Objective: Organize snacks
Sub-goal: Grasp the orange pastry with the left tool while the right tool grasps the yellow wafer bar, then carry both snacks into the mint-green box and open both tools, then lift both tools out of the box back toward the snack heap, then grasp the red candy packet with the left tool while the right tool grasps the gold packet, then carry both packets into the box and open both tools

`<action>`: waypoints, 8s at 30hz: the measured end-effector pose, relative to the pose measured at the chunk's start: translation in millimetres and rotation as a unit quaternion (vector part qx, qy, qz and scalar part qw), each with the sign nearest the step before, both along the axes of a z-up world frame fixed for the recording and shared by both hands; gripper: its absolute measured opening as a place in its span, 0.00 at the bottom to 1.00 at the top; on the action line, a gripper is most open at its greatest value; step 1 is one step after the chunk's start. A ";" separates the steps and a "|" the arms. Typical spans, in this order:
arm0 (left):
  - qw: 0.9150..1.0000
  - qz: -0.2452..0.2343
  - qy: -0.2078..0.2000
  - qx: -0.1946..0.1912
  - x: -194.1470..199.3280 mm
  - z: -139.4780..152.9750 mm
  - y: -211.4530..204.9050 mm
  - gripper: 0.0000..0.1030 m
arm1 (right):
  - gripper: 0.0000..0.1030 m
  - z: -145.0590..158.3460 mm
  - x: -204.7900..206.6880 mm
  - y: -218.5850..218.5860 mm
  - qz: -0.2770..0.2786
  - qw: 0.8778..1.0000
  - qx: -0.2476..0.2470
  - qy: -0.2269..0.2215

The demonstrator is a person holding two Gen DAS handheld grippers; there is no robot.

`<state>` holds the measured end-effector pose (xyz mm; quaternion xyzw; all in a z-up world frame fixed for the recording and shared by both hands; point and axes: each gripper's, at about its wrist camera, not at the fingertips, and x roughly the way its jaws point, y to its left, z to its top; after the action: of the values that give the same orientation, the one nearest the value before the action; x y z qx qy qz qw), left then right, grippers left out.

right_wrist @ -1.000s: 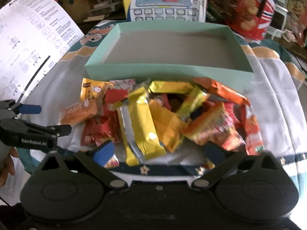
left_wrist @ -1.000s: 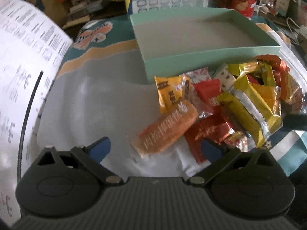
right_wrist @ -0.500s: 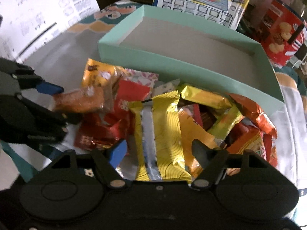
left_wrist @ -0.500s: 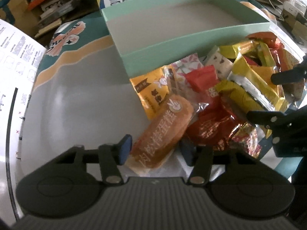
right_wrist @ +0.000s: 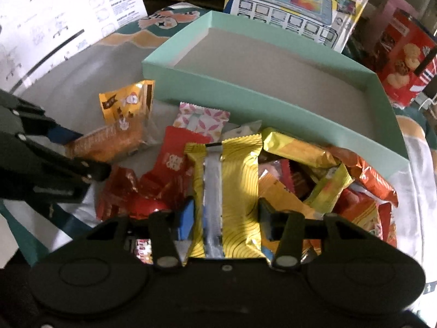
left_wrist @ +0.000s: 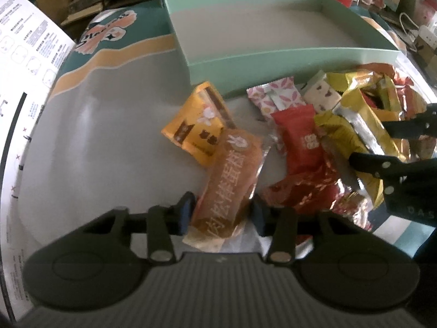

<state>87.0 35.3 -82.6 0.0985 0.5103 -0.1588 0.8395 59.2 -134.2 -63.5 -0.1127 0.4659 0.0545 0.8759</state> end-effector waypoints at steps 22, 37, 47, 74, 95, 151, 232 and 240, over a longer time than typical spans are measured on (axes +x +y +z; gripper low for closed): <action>0.997 0.044 -0.013 -0.057 -15.7 62.2 2.0 0.34 | 0.46 37.0 -4.8 -51.7 -0.028 0.992 0.122 -0.008; 0.997 0.052 0.055 -0.025 13.1 2.4 -18.0 0.38 | 0.47 25.5 -7.3 -56.9 -0.050 0.991 0.126 0.015; 0.996 0.066 -0.005 -0.055 -2.2 55.2 -8.6 0.34 | 0.47 45.9 -1.5 -62.2 -0.043 0.990 0.133 -0.002; 0.994 0.101 -0.016 0.028 265.6 19.5 -86.2 0.34 | 0.47 7.8 268.0 -128.3 -0.080 0.985 0.146 0.034; 0.995 0.087 -0.053 0.005 163.2 75.6 -79.7 1.00 | 1.00 63.2 165.7 -123.6 -0.097 0.980 0.170 -0.022; 0.997 0.077 0.031 -0.011 27.2 4.0 -73.5 0.33 | 0.54 -10.9 -37.6 -50.0 0.042 0.989 0.119 0.075; 0.995 0.090 -0.044 -0.029 245.0 47.6 -93.1 0.38 | 0.10 26.1 256.7 -102.5 -0.078 0.978 0.192 0.008; 0.992 0.103 -0.071 0.001 263.9 38.4 -96.1 0.75 | 0.76 18.2 277.8 -112.0 -0.078 0.977 0.201 -0.013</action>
<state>351.0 -60.7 -44.2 0.0574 0.4566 -0.0640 0.8855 337.0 -246.2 -45.4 0.1011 0.4418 0.0771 0.8881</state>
